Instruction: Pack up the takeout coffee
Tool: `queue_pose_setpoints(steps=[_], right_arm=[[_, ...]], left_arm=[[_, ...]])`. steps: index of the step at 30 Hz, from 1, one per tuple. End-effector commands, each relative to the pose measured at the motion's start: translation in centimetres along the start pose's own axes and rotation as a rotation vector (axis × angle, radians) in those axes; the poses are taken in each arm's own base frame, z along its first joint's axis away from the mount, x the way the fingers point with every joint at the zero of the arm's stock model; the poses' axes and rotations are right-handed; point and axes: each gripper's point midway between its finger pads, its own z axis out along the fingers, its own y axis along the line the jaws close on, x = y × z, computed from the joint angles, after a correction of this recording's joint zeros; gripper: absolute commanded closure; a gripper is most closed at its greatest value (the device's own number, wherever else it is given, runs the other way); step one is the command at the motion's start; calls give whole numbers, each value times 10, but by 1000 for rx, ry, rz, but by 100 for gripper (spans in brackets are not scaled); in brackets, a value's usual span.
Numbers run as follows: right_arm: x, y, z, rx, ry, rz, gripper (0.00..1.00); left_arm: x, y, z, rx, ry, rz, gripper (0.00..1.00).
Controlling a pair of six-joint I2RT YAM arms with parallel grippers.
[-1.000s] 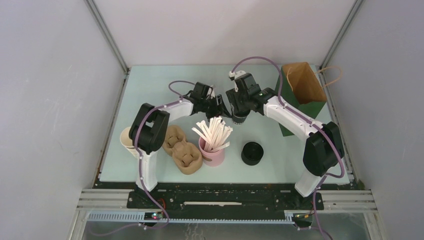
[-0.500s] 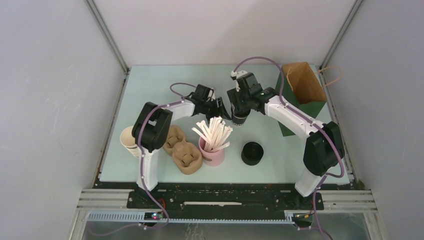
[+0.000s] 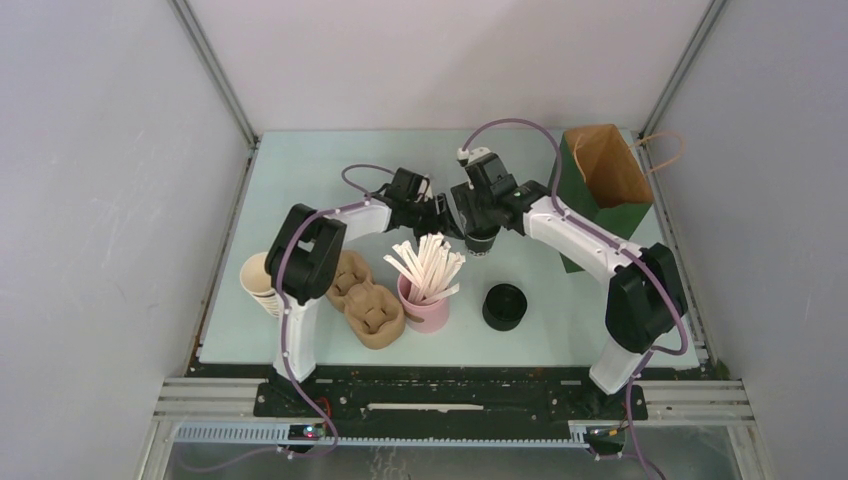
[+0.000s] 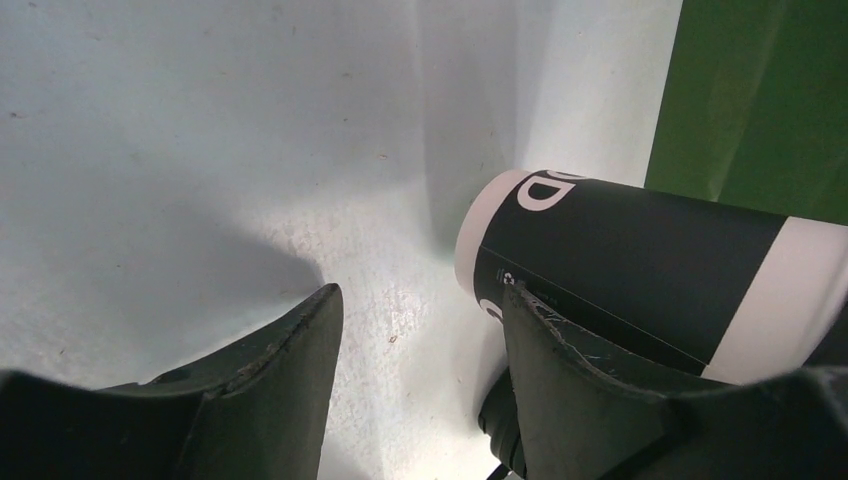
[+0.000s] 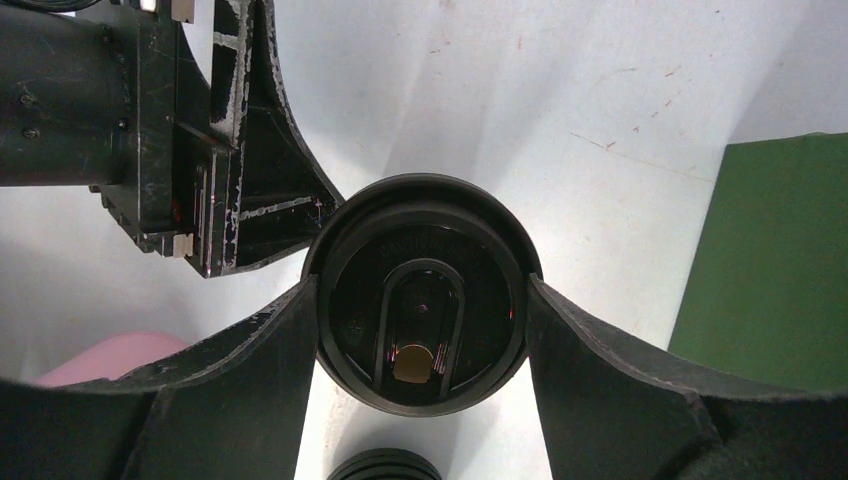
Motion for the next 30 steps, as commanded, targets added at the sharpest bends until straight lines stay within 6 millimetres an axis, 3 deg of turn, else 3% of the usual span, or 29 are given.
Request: queue_pose_setpoints(steps=[1,7,16,20,25,30], right_arm=[[-10,-11,0,100,-32,-24,44],[-13,-7,-2,74,-46,-8,43],[-12,-12,0,67,-39,21,43],[-14,-8,-3,59,-50,13,43],[-13,12,-5,-81,-52,70,42],[-11,14,-5,-100,-48,81,42]], left_arm=[[-12,-30,-19,51,-60,61,34],[2,-39,-35,69,-61,82,27],[15,-46,-38,101,-55,80,21],[14,-45,-29,110,-55,57,20],[9,-43,-20,120,-76,45,20],[7,-38,-13,109,-76,42,20]])
